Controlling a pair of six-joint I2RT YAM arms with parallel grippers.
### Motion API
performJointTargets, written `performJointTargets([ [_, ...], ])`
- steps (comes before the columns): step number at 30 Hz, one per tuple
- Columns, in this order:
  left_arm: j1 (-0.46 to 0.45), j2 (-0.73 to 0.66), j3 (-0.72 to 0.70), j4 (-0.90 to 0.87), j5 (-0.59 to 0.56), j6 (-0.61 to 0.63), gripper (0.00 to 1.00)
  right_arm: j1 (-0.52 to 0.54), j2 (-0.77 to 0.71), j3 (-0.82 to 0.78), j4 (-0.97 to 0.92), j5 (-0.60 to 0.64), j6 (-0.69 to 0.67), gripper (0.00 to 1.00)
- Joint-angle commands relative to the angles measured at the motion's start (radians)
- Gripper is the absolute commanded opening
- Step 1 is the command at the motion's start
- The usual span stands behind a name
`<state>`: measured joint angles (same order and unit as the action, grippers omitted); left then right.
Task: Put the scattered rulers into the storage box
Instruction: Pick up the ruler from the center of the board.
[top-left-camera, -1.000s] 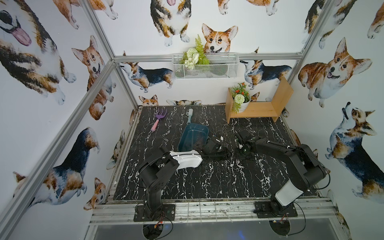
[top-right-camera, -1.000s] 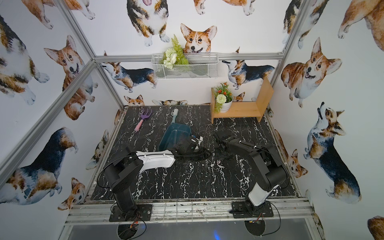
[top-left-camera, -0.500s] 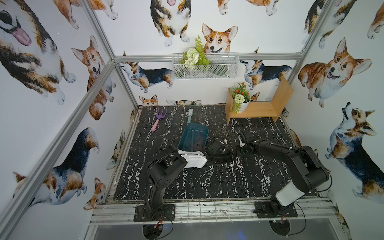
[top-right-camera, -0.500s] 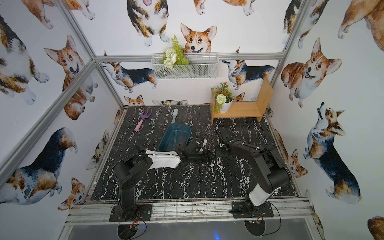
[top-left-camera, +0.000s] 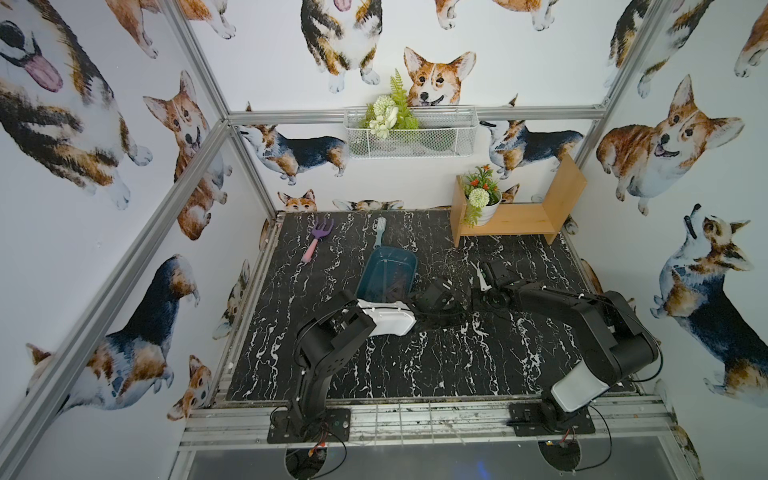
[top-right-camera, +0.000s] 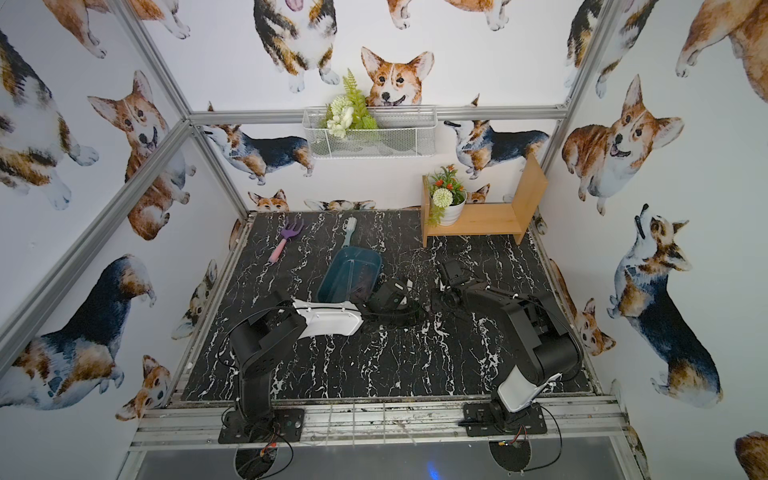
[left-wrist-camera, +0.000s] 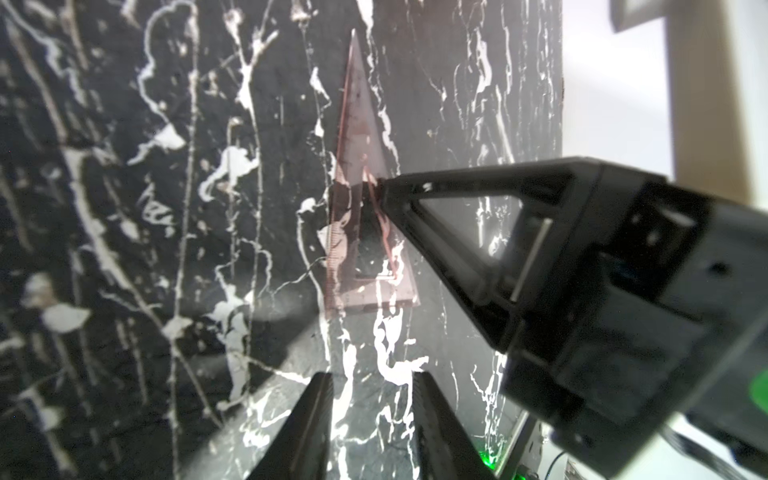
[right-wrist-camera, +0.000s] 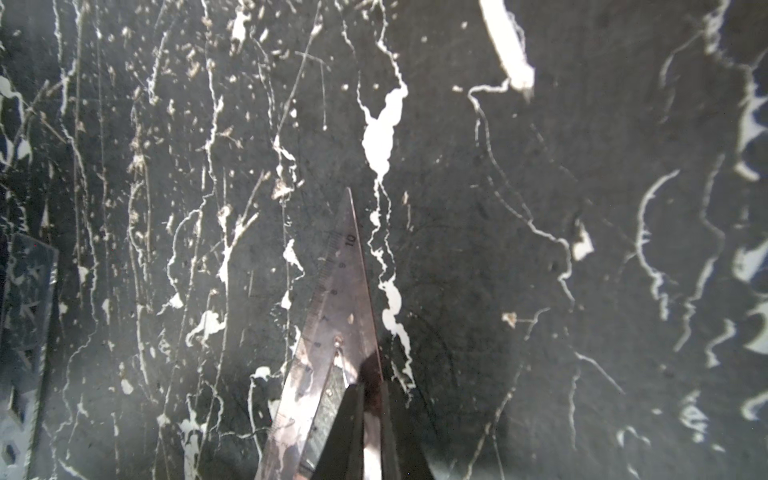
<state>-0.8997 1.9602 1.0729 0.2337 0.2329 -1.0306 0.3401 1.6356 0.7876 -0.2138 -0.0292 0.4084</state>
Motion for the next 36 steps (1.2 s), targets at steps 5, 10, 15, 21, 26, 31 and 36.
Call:
performJointTargets([
  [5,0.003,0.040,0.027,-0.001,-0.018,-0.001,0.41,0.003,0.043,-0.037,-0.183,-0.029,-0.011,0.12],
  [10,0.010,0.069,0.037,0.037,-0.009,-0.030,0.44,0.002,0.050,-0.042,-0.179,-0.038,-0.013,0.12],
  [15,0.012,0.112,0.045,0.077,0.017,-0.064,0.44,0.002,0.056,-0.046,-0.173,-0.047,-0.012,0.11],
  [21,0.019,0.119,0.017,0.132,0.012,-0.099,0.42,0.002,0.059,-0.056,-0.164,-0.055,-0.009,0.10],
  [26,0.022,0.071,-0.011,0.116,-0.028,-0.088,0.41,0.002,0.059,-0.056,-0.165,-0.058,-0.010,0.10],
  [31,0.022,-0.034,-0.073,0.079,-0.087,-0.056,0.41,0.002,0.051,-0.047,-0.174,-0.055,-0.002,0.12],
  [36,0.024,-0.116,-0.115,0.045,-0.127,-0.029,0.41,0.002,0.010,-0.020,-0.211,-0.046,0.003,0.19],
])
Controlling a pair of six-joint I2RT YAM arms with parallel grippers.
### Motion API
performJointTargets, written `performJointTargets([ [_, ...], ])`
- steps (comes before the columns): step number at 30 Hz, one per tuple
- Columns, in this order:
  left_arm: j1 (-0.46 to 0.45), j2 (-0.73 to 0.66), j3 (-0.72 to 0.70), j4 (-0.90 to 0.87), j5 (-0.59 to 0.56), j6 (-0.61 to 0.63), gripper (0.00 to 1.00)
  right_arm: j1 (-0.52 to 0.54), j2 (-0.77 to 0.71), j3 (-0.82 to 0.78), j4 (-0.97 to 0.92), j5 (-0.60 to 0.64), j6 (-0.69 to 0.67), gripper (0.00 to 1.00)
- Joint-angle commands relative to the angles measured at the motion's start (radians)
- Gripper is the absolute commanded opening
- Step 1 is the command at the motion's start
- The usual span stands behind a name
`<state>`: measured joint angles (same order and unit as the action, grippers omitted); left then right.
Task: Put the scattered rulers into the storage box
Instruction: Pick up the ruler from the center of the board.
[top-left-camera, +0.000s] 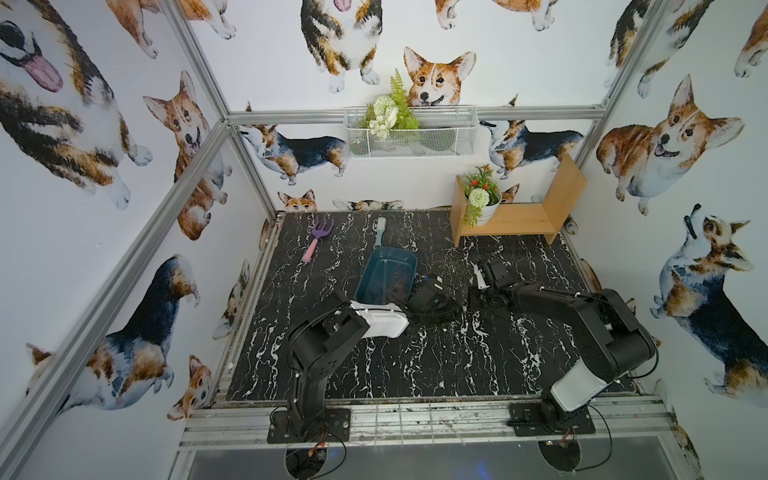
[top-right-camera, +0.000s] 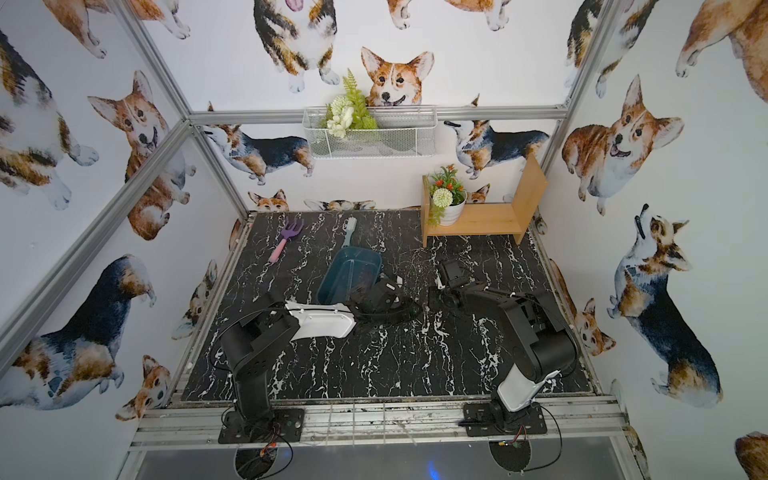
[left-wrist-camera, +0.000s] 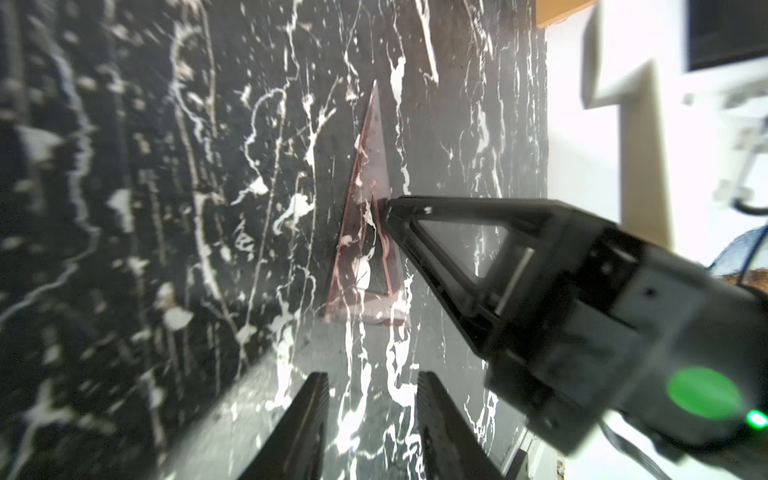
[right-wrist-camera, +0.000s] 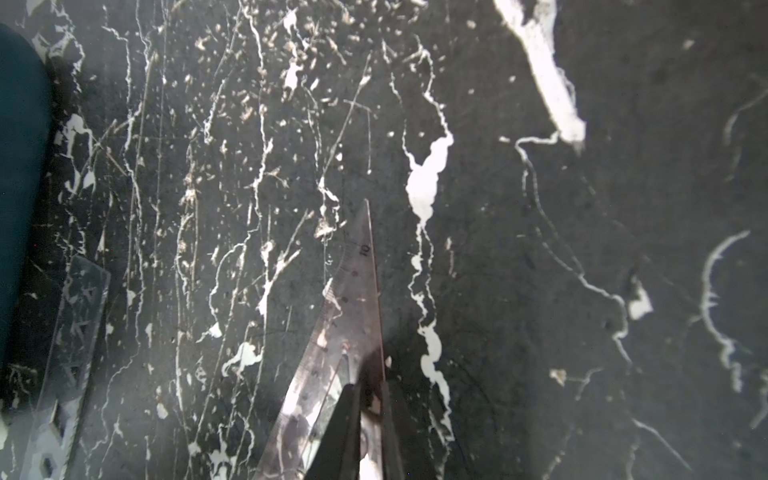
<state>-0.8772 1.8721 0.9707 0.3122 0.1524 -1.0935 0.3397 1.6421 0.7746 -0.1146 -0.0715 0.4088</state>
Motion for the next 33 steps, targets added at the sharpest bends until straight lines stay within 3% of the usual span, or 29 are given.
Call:
performJointTargets([
  [1,0.001,-0.041,-0.016,-0.041,-0.053,0.039,0.41,0.002,-0.007,0.003,-0.322,-0.002,0.002,0.20],
  [8,0.000,-0.073,-0.028,-0.050,-0.068,0.052,0.41,0.028,-0.042,0.095,-0.401,0.029,-0.011,0.40],
  [11,0.001,-0.076,-0.030,-0.044,-0.064,0.050,0.41,0.044,-0.045,0.143,-0.442,0.054,-0.016,0.44],
  [23,0.000,-0.064,-0.027,-0.021,-0.043,0.050,0.41,0.088,0.010,0.184,-0.510,0.152,-0.002,0.41],
  [33,0.001,-0.055,-0.032,-0.006,-0.027,0.049,0.41,0.096,0.044,0.195,-0.482,0.151,0.003,0.37],
])
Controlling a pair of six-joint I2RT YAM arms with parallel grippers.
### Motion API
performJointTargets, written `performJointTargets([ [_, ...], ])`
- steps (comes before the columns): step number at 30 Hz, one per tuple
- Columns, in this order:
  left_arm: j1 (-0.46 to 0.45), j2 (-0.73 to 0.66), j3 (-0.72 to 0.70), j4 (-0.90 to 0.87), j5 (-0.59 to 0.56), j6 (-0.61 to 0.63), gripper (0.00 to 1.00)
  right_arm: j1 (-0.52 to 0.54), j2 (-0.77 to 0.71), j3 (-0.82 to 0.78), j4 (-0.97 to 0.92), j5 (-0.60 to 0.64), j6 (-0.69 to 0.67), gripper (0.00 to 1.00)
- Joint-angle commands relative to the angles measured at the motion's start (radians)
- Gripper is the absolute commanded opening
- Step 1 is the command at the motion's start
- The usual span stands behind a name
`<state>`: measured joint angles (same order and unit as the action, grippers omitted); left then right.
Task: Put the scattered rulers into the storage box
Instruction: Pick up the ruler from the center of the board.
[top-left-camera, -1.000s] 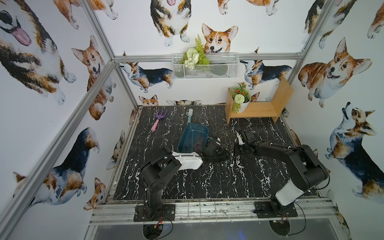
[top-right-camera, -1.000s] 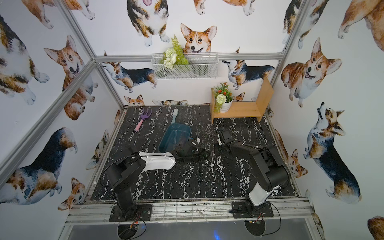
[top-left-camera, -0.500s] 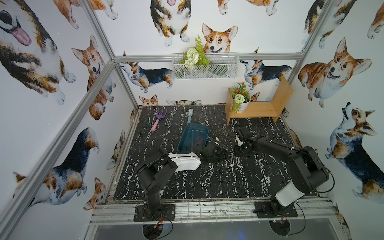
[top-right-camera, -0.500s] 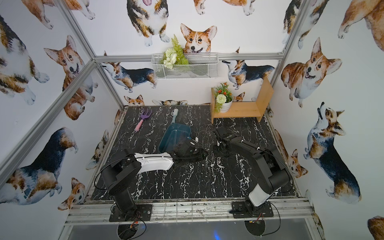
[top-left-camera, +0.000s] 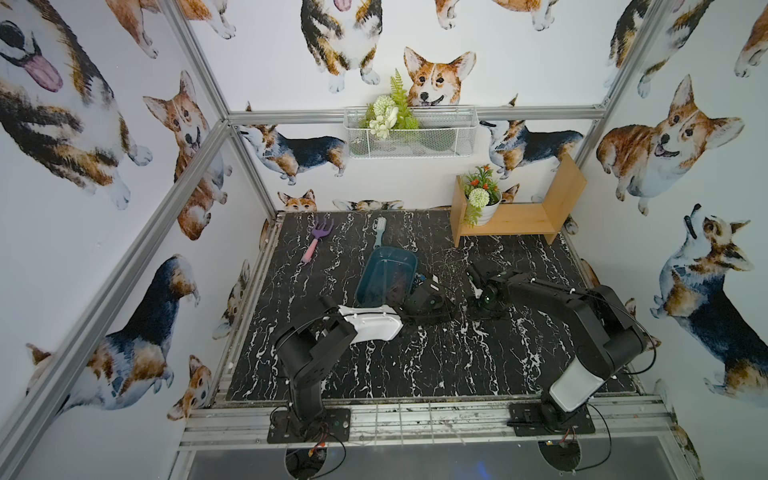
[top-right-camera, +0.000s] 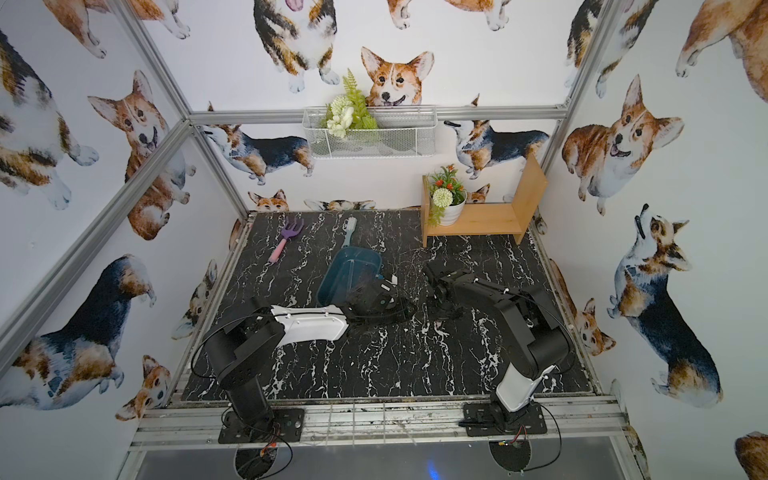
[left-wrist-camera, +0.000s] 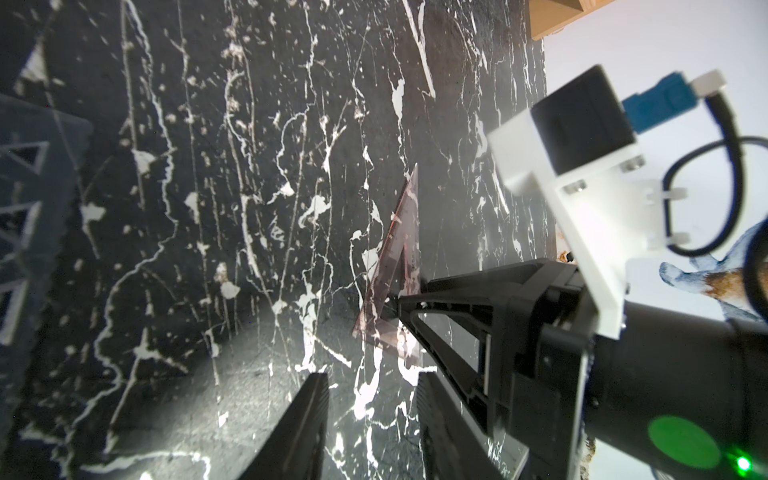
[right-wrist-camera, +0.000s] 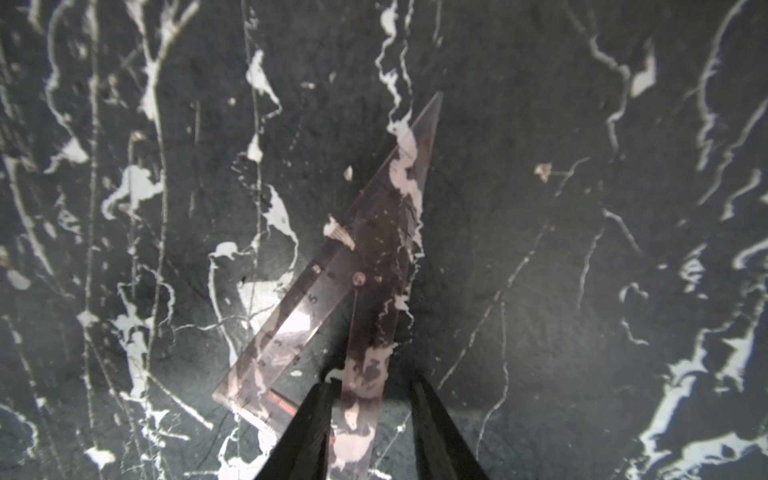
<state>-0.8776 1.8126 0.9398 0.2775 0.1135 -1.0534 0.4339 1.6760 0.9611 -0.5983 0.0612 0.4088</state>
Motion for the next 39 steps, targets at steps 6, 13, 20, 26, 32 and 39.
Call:
performJointTargets([
  [6,0.001,0.015,-0.001,0.041,0.014,0.003,0.41,0.002,0.038,0.022,0.008,0.020,0.002,0.32],
  [13,0.001,0.053,0.000,0.079,0.040,-0.020,0.42,0.002,0.068,0.007,0.034,0.007,0.001,0.25],
  [20,0.001,0.127,0.006,0.141,0.085,-0.063,0.44,-0.012,0.100,-0.044,0.086,-0.057,-0.001,0.18],
  [26,0.002,0.178,0.026,0.173,0.112,-0.091,0.45,-0.041,0.090,-0.092,0.117,-0.099,-0.010,0.15],
  [32,0.000,0.201,0.039,0.178,0.122,-0.103,0.45,-0.073,0.080,-0.126,0.140,-0.136,-0.022,0.15],
  [39,0.000,0.229,0.056,0.181,0.135,-0.108,0.45,-0.090,0.077,-0.152,0.164,-0.165,-0.028,0.14],
])
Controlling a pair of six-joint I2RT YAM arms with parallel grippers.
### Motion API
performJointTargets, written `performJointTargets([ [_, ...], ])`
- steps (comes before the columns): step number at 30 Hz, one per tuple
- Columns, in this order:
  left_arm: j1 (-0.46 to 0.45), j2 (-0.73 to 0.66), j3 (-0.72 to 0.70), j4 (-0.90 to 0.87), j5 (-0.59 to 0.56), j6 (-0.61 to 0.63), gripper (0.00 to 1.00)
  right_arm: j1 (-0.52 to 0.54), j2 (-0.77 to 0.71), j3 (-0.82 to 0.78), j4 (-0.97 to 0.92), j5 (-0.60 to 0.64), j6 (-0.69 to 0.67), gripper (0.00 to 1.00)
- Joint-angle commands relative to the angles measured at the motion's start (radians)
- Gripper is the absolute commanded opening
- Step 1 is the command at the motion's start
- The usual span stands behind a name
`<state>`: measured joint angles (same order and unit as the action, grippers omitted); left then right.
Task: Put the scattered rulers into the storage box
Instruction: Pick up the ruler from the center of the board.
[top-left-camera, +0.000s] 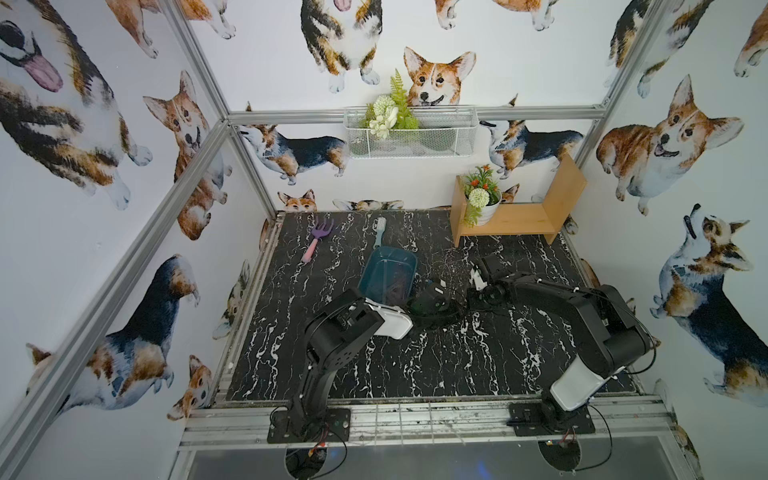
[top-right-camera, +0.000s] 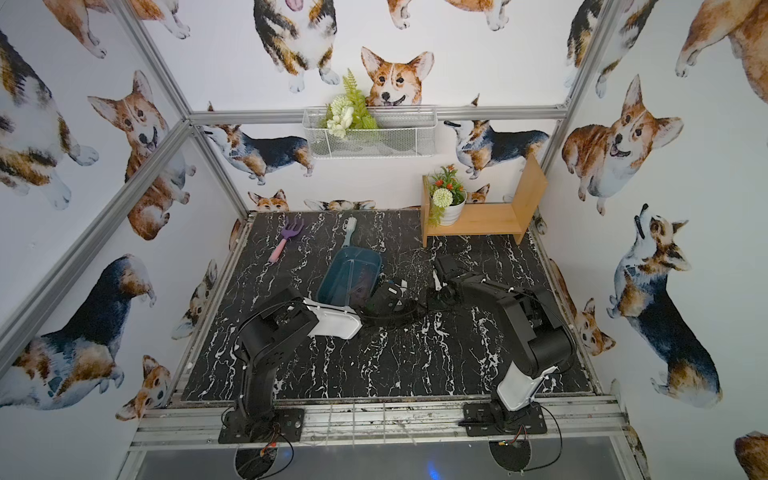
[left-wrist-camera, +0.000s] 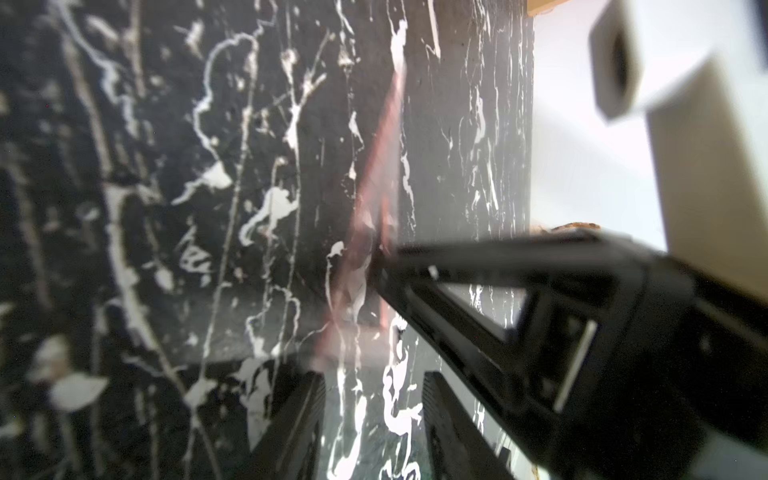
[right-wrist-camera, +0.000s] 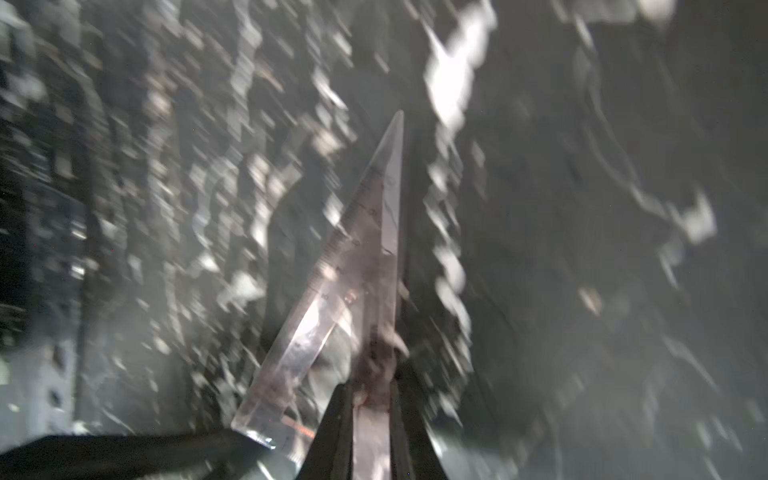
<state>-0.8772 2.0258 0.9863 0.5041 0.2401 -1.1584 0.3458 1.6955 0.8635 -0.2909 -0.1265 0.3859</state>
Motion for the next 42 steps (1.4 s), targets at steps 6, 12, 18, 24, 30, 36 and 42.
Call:
performJointTargets([
  [6,0.000,0.030,0.033,-0.053,0.006,-0.002,0.44,-0.007,0.056,-0.067,-0.139,0.016,-0.009,0.14],
  [12,0.006,0.012,0.049,-0.110,-0.046,0.026,0.41,-0.014,0.045,-0.073,-0.145,0.020,-0.016,0.14],
  [18,0.036,-0.047,0.000,-0.153,-0.114,0.039,0.41,-0.020,0.027,-0.084,-0.149,0.021,-0.019,0.14],
  [24,0.077,-0.063,-0.049,-0.111,-0.102,0.025,0.43,-0.021,0.033,-0.080,-0.149,0.014,-0.021,0.13],
  [30,0.087,-0.027,0.014,-0.107,-0.059,0.034,0.43,-0.020,0.033,-0.080,-0.148,0.011,-0.021,0.13],
  [36,0.086,0.001,0.060,-0.111,-0.019,0.040,0.39,-0.021,0.032,-0.082,-0.148,0.008,-0.021,0.13],
  [42,0.086,0.016,0.053,-0.085,0.010,0.028,0.33,-0.020,0.035,-0.080,-0.145,0.004,-0.020,0.12],
])
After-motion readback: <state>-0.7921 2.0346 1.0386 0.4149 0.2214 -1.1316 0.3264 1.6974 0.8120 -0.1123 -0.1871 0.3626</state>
